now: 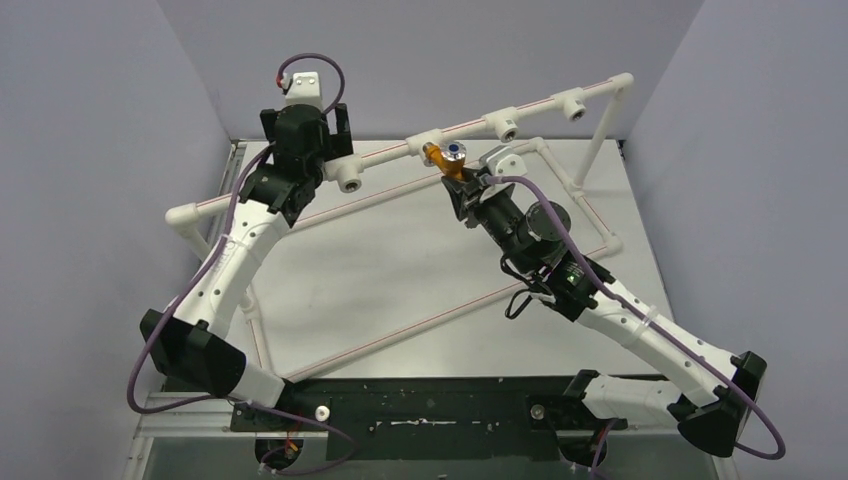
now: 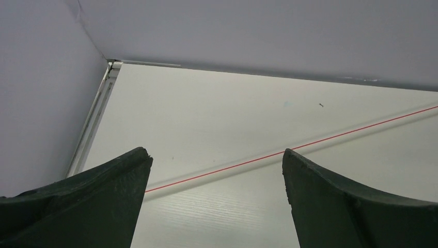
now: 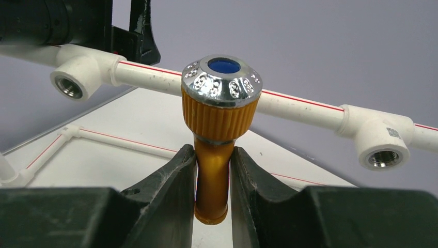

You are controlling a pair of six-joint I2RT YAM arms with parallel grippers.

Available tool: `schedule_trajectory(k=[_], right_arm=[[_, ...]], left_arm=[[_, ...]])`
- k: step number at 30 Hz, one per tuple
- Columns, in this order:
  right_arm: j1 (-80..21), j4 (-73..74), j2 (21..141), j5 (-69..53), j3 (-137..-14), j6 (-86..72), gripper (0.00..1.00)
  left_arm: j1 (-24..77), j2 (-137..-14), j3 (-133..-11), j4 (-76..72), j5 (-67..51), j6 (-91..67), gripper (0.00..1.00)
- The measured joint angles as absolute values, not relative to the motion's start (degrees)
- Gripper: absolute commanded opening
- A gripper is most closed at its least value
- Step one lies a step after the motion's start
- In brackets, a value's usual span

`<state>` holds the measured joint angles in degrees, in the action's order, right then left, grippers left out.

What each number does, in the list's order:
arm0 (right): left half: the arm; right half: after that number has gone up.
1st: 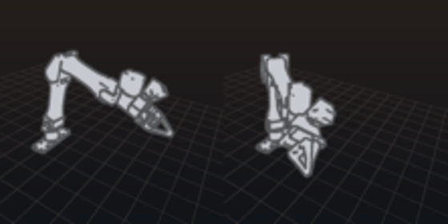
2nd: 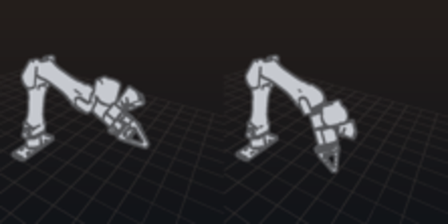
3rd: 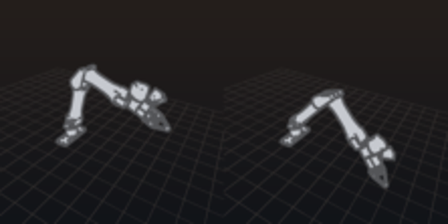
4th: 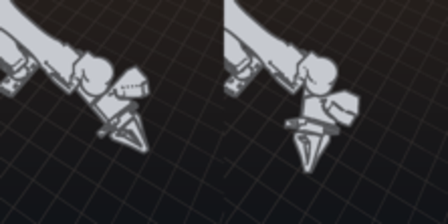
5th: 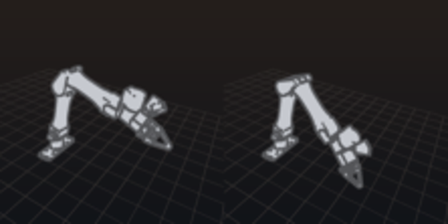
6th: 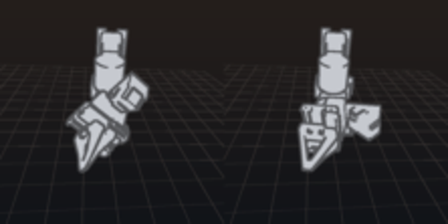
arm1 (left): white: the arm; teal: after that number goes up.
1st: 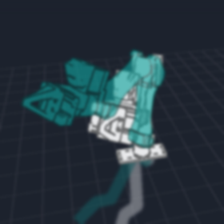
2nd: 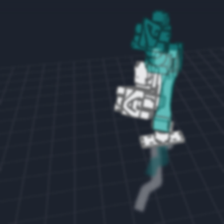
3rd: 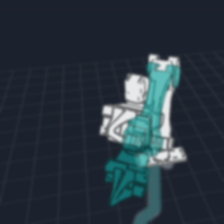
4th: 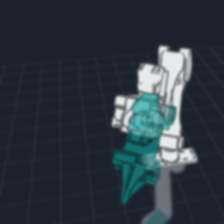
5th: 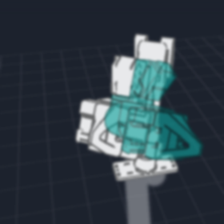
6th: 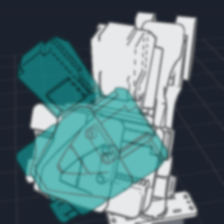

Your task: Install the water faucets

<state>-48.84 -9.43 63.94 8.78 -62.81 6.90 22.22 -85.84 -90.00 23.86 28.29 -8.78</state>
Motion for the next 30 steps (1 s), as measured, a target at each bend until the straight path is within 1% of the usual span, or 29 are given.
schedule_trajectory(k=[4, 10, 15, 22, 26, 30], right_arm=[[-49.06, -7.86, 62.30, 7.75, -62.13, 5.02, 0.00], [-49.89, -4.60, 56.10, 6.46, -58.57, 2.46, 0.00], [-50.70, -2.63, 51.62, 8.34, -57.60, 2.07, 0.00], [-53.32, -6.48, 49.30, 12.64, -49.93, 4.95, 0.00], [-57.41, -10.79, 50.96, 16.86, -45.84, 9.63, 0.00], [-59.94, -16.60, 53.45, 20.80, -44.27, 13.85, 0.00]], left_arm=[[22.06, -83.72, -87.24, 21.28, 28.25, -11.44, 0.96], [21.82, -80.25, -81.47, 14.98, 27.59, -13.98, 0.96], [21.12, -78.56, -77.73, 8.27, 25.21, -14.74, 0.96], [18.98, -76.90, -73.21, -0.60, 19.14, -16.36, 0.96], [18.57, -76.34, -71.99, -2.74, 16.84, -17.47, 0.95], [18.70, -75.77, -70.91, -4.54, 15.84, -17.93, 0.95]])
